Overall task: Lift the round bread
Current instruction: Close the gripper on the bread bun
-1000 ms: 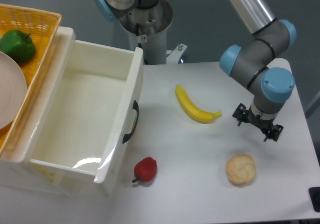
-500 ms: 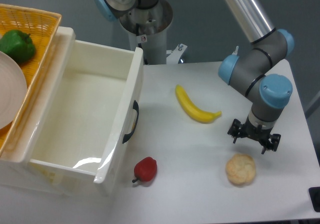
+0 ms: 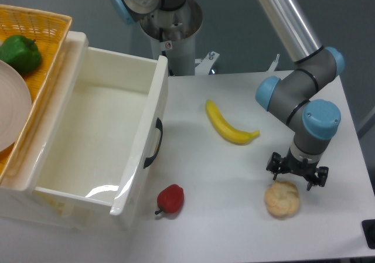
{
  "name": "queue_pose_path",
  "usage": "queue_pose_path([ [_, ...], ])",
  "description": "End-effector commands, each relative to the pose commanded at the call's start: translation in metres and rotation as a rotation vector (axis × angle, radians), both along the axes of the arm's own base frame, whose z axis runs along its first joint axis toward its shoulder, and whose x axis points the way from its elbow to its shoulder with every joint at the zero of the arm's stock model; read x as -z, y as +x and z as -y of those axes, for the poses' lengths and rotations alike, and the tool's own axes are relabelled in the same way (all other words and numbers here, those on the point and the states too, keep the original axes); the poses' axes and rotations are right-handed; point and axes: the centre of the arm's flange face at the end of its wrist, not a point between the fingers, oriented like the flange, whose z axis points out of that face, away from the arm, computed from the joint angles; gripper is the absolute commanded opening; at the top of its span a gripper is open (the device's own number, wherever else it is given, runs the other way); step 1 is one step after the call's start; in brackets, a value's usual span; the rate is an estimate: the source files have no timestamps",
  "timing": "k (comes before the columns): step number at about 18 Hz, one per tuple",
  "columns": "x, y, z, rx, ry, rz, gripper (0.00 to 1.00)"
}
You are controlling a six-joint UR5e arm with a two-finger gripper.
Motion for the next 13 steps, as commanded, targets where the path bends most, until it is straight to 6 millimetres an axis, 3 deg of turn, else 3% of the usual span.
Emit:
queue_pose_path([
  [1, 0.001, 0.002, -0.001, 0.003, -0.002, 0.001, 0.69],
  [4, 0.000, 0.006, -0.003, 0.007, -0.003, 0.004, 0.08],
  [5, -0.002, 0.006, -0.004, 0.012, -0.002, 0.000, 0.00],
  [10, -0.020, 0.006, -0.002, 0.012, 0.006, -0.022, 0.00],
  [13, -0.052, 0.012, 0.006, -0.001, -0.010, -0.065, 0.00],
])
